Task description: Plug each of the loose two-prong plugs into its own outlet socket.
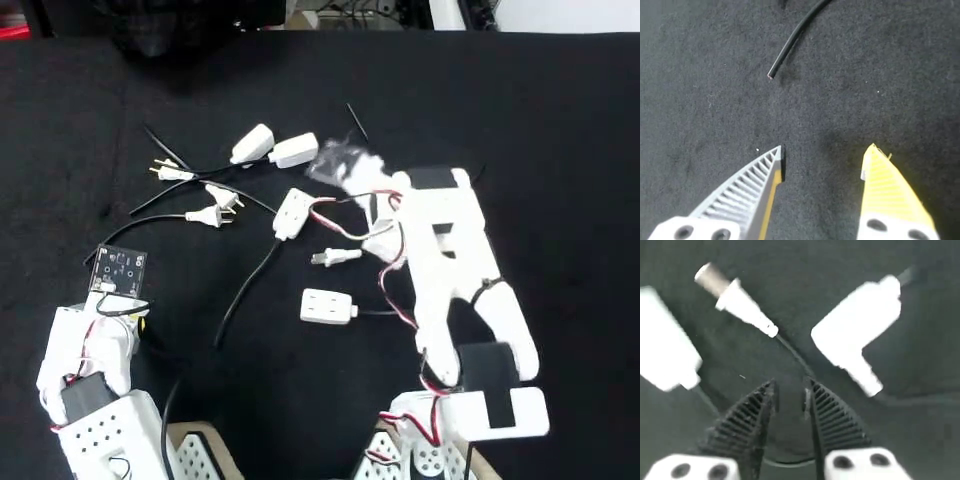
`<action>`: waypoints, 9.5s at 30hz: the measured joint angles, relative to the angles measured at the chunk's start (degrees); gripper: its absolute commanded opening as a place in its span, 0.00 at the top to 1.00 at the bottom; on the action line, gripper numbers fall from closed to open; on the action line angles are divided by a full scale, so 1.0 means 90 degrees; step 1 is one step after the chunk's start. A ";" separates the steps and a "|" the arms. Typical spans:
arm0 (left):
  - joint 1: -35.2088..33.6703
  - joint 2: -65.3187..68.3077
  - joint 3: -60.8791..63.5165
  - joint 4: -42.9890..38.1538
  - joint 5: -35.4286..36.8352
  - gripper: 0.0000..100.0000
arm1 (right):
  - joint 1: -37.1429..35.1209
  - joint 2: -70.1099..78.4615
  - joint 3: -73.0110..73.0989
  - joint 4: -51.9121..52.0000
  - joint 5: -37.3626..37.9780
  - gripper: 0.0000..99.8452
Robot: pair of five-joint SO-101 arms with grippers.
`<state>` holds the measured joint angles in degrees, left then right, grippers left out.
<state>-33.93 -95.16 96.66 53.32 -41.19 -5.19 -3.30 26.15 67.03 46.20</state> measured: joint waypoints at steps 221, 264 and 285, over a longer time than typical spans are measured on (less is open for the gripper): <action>0.1612 -0.0049 -0.1016 -0.0664 0.3087 0.75 | -0.4513 -0.6750 0.4278 -0.1846 -0.4904 0.99; 0.5490 -0.0869 -0.0899 0.0068 0.1133 0.74 | -0.1514 -0.8635 0.5284 -0.0156 -0.5538 0.99; 0.7912 0.6662 -0.4513 -0.0967 -0.0713 0.74 | 0.2589 -0.7482 0.3194 0.0996 -0.5109 0.99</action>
<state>37.27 -35.21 56.04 44.62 -47.60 18.11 -70.64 54.90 76.00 0.22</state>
